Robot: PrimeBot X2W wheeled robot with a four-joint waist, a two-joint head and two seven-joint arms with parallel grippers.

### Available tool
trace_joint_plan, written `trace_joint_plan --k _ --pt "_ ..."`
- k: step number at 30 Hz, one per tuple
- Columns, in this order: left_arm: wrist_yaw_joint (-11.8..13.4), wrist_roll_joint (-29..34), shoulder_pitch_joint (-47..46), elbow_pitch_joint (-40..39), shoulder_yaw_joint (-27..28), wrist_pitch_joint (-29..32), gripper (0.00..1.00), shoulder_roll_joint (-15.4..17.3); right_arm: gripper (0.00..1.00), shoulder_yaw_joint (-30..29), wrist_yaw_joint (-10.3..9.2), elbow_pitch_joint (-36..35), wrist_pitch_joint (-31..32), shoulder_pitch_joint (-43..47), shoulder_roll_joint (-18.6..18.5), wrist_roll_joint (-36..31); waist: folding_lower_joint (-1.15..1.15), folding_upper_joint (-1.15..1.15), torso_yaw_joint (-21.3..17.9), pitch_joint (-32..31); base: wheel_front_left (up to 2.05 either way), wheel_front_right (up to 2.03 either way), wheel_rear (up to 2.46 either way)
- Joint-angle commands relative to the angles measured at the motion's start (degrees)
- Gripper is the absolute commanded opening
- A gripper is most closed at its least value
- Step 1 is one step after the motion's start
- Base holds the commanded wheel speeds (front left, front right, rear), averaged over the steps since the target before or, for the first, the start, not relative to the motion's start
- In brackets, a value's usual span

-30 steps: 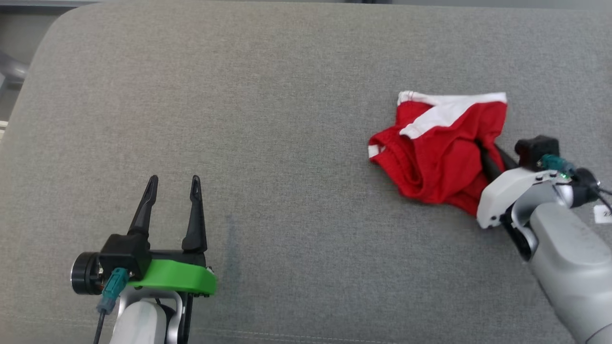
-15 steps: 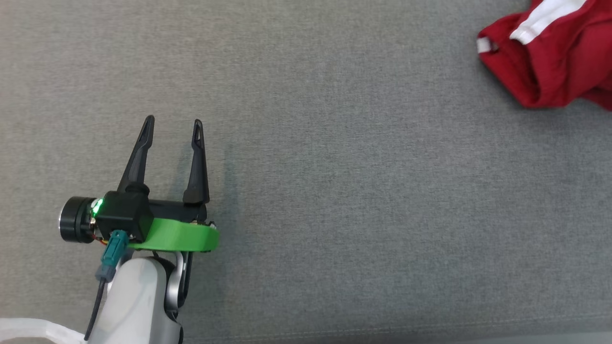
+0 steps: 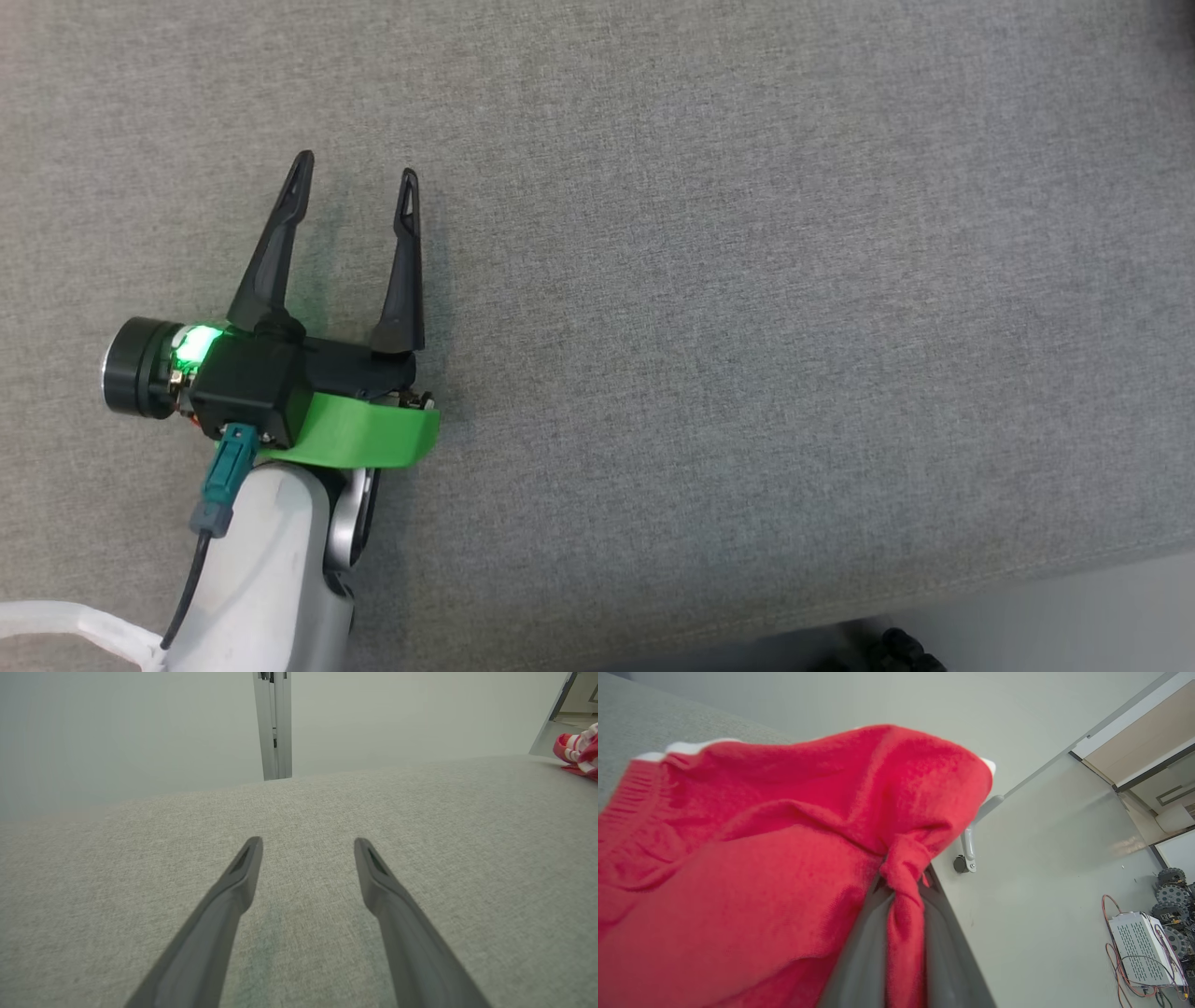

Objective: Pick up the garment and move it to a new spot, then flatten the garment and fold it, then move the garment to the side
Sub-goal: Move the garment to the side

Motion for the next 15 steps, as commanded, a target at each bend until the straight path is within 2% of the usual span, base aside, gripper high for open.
trace_joint_plan --k 1,7,8,9,15 --pt "0.3 0.5 -1.0 -0.5 0.2 0.0 1.0 0.7 0.0 0.5 -0.15 0.8 0.2 -1.1 0.3 0.6 -0.01 0.0 -0.9 1.3 0.0 0.0 0.0" --pt "1.0 0.4 -0.3 -2.8 0.1 0.6 1.0 1.3 0.0 3.9 -0.15 7.4 -0.1 -5.2 0.9 -0.6 -0.01 0.0 0.4 1.8 0.0 0.0 0.0" --pt "1.1 0.4 -0.2 -3.1 0.1 0.6 1.0 1.3 0.42 4.0 -0.15 8.7 -0.7 -6.0 0.8 -1.1 -0.01 0.0 0.6 1.8 0.0 0.0 0.0" --pt "1.2 0.3 -0.1 -3.4 0.0 0.5 1.0 1.3 1.0 4.1 -0.15 9.9 -1.0 -6.9 0.8 -1.6 -0.01 0.0 0.7 1.7 0.0 0.0 0.0" --pt "1.6 -0.5 1.2 -2.9 0.2 0.1 1.0 1.4 1.0 5.1 -0.15 14.0 -5.6 -10.5 2.3 -4.5 -0.01 0.0 1.0 -0.2 0.0 0.0 0.0"
